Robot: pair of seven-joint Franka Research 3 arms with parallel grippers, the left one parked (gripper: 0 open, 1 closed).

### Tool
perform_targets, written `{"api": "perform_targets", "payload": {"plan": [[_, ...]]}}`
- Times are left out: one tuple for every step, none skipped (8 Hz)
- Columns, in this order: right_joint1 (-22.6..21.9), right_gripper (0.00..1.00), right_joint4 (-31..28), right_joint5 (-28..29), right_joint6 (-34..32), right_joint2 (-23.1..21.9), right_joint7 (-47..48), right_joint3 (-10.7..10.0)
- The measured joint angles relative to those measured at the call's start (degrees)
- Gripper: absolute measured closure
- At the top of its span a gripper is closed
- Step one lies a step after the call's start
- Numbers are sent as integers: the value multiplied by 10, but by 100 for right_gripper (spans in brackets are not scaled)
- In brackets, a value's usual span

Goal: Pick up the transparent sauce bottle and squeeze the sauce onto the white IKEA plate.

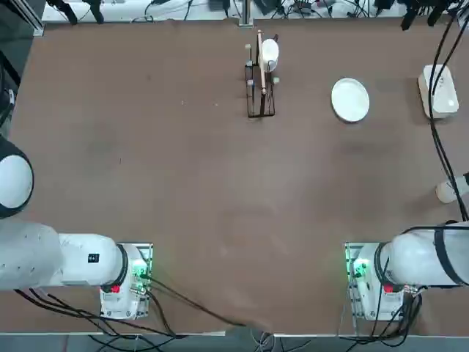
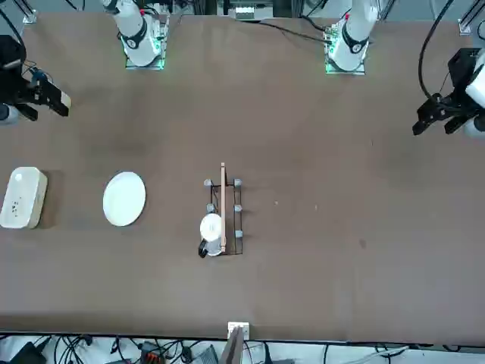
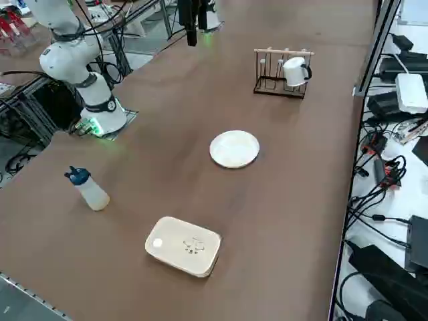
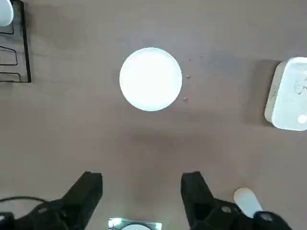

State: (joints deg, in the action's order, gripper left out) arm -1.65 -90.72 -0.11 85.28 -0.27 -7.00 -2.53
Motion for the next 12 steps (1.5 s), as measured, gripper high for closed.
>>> {"api": "perform_targets", "payload": {"plan": [[0, 0, 0, 0, 0, 0, 0, 0], [0, 0, 0, 0, 0, 0, 0, 0], [0, 0, 0, 0, 0, 0, 0, 0], [0, 0, 0, 0, 0, 0, 0, 0], [0, 0, 0, 0, 0, 0, 0, 0], [0, 0, 0, 0, 0, 0, 0, 0], [0, 0, 0, 0, -1, 0, 0, 0], [0, 0, 0, 0, -2, 0, 0, 0], [0, 0, 0, 0, -9, 1, 0, 0], [1, 0, 0, -2, -26, 2, 0, 0], [4, 0, 0, -4, -48, 5, 0, -1], [15, 0, 0, -6, -77, 11, 0, -2]]}}
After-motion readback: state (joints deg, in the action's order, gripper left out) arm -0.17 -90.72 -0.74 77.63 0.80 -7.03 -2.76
